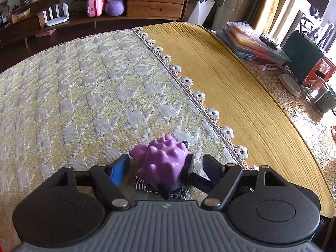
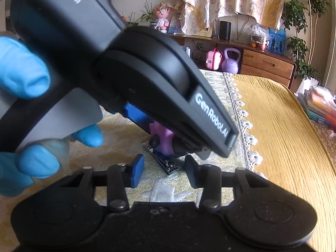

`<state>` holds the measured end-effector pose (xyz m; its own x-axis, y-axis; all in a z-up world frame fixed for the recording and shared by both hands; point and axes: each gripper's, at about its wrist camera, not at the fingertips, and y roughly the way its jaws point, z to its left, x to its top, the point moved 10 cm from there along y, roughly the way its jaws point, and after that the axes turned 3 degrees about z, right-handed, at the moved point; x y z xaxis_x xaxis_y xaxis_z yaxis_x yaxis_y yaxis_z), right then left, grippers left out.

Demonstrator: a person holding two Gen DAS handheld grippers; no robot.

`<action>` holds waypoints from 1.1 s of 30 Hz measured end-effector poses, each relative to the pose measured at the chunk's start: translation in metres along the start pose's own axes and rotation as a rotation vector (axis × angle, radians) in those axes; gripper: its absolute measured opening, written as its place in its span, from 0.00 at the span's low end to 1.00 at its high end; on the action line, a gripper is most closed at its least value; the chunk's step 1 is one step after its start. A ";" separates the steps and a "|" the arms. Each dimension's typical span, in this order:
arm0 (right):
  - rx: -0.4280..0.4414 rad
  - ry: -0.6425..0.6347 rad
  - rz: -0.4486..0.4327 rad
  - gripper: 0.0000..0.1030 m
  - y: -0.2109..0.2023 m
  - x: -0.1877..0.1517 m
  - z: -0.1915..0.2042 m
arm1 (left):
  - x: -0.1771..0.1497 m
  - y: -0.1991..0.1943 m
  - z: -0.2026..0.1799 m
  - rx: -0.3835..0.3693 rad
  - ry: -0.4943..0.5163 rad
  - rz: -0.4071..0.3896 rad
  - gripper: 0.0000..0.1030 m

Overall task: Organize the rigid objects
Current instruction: 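Grasp the purple spiky toy with the left gripper while the right grasps the nail clipper, then carry the purple toy and nail clipper over the red tin with both grippers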

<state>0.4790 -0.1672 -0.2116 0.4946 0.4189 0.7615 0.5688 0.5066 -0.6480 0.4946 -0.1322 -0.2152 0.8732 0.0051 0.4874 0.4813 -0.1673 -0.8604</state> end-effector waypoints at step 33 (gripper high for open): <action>-0.047 0.109 0.011 0.10 -0.070 -0.015 0.056 | -0.066 -0.116 0.022 0.157 0.036 -0.056 0.55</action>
<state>0.3949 -0.1667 -0.1773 0.5685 0.3384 0.7499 0.5915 0.4654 -0.6584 0.3827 -0.0913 -0.1515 0.8427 -0.0260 0.5377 0.5376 -0.0116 -0.8431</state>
